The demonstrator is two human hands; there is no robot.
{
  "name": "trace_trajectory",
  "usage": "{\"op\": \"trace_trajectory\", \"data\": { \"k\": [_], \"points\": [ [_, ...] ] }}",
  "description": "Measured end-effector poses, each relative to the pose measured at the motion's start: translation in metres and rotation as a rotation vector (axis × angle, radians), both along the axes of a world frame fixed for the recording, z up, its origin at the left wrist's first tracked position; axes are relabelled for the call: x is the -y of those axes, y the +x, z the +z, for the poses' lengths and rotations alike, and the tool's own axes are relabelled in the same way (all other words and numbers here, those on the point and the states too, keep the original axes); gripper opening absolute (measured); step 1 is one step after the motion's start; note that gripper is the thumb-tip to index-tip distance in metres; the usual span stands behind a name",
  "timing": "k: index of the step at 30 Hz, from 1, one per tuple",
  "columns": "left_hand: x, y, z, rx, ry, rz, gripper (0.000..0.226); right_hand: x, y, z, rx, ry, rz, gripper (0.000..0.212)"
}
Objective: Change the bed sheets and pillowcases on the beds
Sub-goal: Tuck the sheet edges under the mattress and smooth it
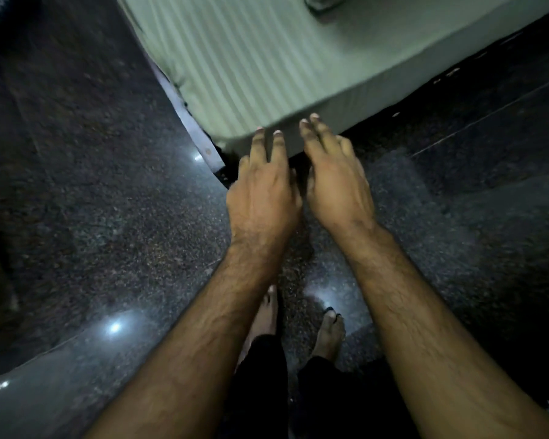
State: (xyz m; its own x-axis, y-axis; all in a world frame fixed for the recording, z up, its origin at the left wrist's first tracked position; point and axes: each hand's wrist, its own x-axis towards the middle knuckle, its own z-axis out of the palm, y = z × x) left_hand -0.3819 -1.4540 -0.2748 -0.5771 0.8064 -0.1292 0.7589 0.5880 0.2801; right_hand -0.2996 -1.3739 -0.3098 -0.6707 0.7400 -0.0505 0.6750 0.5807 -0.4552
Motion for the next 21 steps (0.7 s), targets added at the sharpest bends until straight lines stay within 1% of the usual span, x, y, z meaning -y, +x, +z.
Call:
{"op": "trace_trajectory", "data": {
  "k": [3, 7, 9, 10, 12, 14, 15, 18, 21],
  "points": [
    [-0.005, -0.027, 0.028, -0.055, 0.015, -0.011, 0.062, 0.003, -0.026, 0.031, -0.011, -0.027, 0.038, 0.064],
    [-0.005, -0.074, 0.034, -0.094, -0.033, 0.034, 0.05, 0.006, -0.07, 0.052, -0.021, -0.059, 0.088, 0.06],
    [-0.002, -0.097, 0.032, -0.104, -0.079, 0.04, 0.047, 0.007, -0.091, 0.053, -0.013, -0.095, 0.094, 0.061],
    [0.002, -0.11, 0.031, -0.098, -0.102, 0.04, 0.049, 0.007, -0.105, 0.052, -0.006, -0.11, 0.102, 0.062],
    [0.008, -0.135, 0.027, -0.057, -0.112, 0.038, 0.05, 0.009, -0.128, 0.053, 0.019, -0.134, 0.105, 0.065],
    [0.011, -0.157, 0.022, -0.017, -0.088, 0.019, 0.05, 0.009, -0.148, 0.053, 0.05, -0.141, 0.101, 0.076],
    [0.013, -0.172, 0.021, -0.006, -0.069, 0.003, 0.051, 0.008, -0.162, 0.052, 0.065, -0.139, 0.102, 0.074],
    [0.011, -0.214, 0.017, 0.02, -0.003, -0.04, 0.049, 0.0, -0.2, 0.038, 0.044, -0.146, 0.105, 0.056],
    [0.005, -0.258, 0.011, 0.045, -0.027, -0.089, 0.052, -0.012, -0.24, 0.025, 0.037, -0.161, 0.129, 0.058]
  ]
}}
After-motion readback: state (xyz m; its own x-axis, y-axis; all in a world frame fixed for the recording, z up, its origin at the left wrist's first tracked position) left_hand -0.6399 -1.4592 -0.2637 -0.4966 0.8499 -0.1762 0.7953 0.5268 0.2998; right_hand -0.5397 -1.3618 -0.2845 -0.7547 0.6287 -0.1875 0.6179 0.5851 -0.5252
